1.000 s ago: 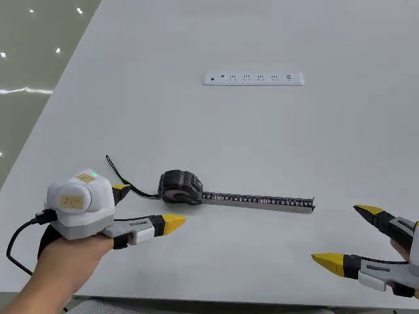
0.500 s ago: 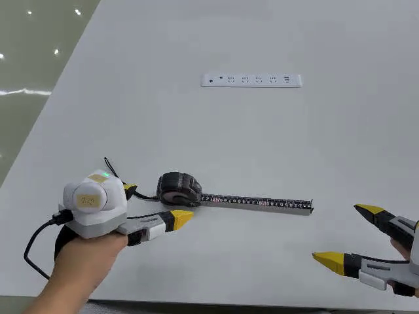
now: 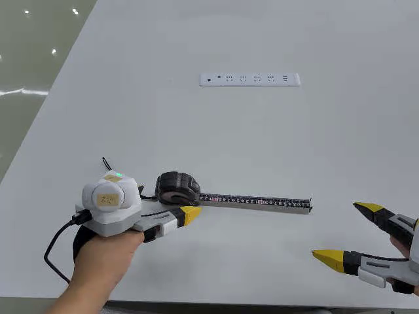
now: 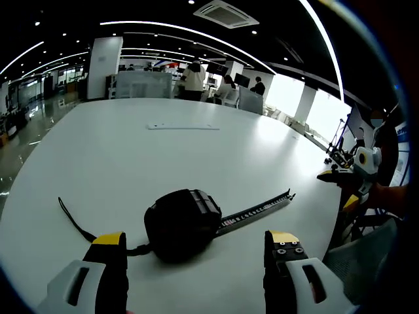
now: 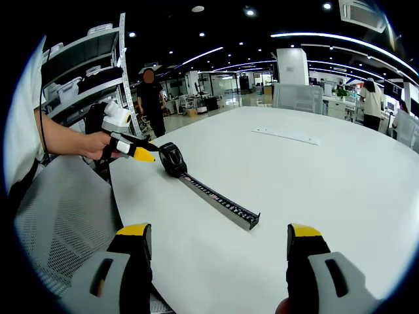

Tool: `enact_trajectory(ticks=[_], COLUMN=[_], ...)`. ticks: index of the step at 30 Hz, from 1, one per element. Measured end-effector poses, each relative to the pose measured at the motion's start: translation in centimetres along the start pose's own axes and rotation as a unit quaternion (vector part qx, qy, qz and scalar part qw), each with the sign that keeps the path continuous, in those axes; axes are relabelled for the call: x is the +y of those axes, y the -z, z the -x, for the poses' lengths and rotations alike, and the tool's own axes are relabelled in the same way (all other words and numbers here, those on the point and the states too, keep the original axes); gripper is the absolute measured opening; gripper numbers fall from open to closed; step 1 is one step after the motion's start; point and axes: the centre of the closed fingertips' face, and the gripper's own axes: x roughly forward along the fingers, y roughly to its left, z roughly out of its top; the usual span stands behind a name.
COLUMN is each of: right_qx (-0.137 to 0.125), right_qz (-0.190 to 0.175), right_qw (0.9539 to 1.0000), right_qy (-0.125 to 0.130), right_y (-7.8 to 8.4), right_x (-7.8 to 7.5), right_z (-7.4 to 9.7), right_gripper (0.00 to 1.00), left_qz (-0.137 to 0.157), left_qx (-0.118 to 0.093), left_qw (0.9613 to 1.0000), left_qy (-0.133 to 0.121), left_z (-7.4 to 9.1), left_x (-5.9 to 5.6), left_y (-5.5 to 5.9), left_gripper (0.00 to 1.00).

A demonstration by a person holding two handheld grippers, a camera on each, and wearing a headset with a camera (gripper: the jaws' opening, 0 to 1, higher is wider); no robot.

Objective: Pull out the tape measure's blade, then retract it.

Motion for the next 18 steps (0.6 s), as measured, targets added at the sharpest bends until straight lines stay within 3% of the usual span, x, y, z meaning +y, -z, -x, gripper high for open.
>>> enact_trajectory(ticks=[18], right_qx=[0.006], right_qz=[-0.006], right_qw=[0.9999], right_qy=[0.007], right_y=[0.3], right_x=[-0.5], right_z=[0.4], right_gripper=[0.80], left_qz=[0.028], left_qx=[-0.016], left_qw=[0.9994], left_qy=[-0.009], left_z=[-1.8], left_x=[-0.6], left_y=[-0.1], left_gripper=[0.82])
